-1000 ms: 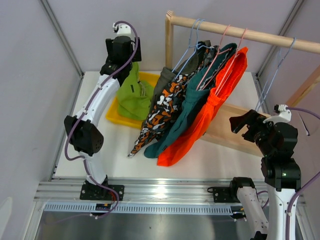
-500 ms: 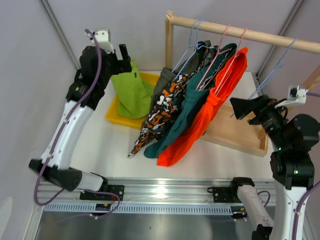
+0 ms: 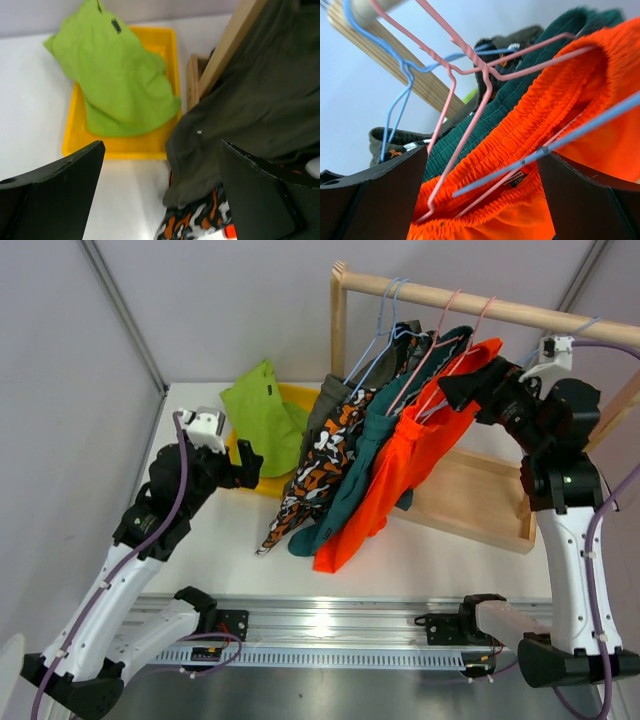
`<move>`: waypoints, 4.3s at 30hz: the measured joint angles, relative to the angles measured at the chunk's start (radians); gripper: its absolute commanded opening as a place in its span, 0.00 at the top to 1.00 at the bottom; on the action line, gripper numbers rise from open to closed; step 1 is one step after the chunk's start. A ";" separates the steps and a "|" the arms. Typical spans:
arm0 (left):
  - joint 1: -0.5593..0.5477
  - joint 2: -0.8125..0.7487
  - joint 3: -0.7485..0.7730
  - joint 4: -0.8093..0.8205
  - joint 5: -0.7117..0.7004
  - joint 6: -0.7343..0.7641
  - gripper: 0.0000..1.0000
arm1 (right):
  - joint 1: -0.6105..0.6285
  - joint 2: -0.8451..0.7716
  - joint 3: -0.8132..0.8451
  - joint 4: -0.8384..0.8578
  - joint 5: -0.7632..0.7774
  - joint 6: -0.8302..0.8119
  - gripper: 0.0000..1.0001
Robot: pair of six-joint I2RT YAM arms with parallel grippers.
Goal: Remove the shorts from the hanger
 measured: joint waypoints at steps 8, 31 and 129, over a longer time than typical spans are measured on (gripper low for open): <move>0.000 -0.143 -0.158 0.001 0.000 0.010 0.01 | 0.104 0.058 0.058 -0.051 0.103 -0.009 0.01; -0.001 -0.195 -0.298 0.040 0.027 0.006 0.01 | 0.112 -0.255 0.287 -0.534 0.336 -0.100 0.01; -0.913 0.793 0.537 0.398 -0.162 0.104 1.00 | 0.199 -0.073 0.077 -0.052 0.337 0.139 1.00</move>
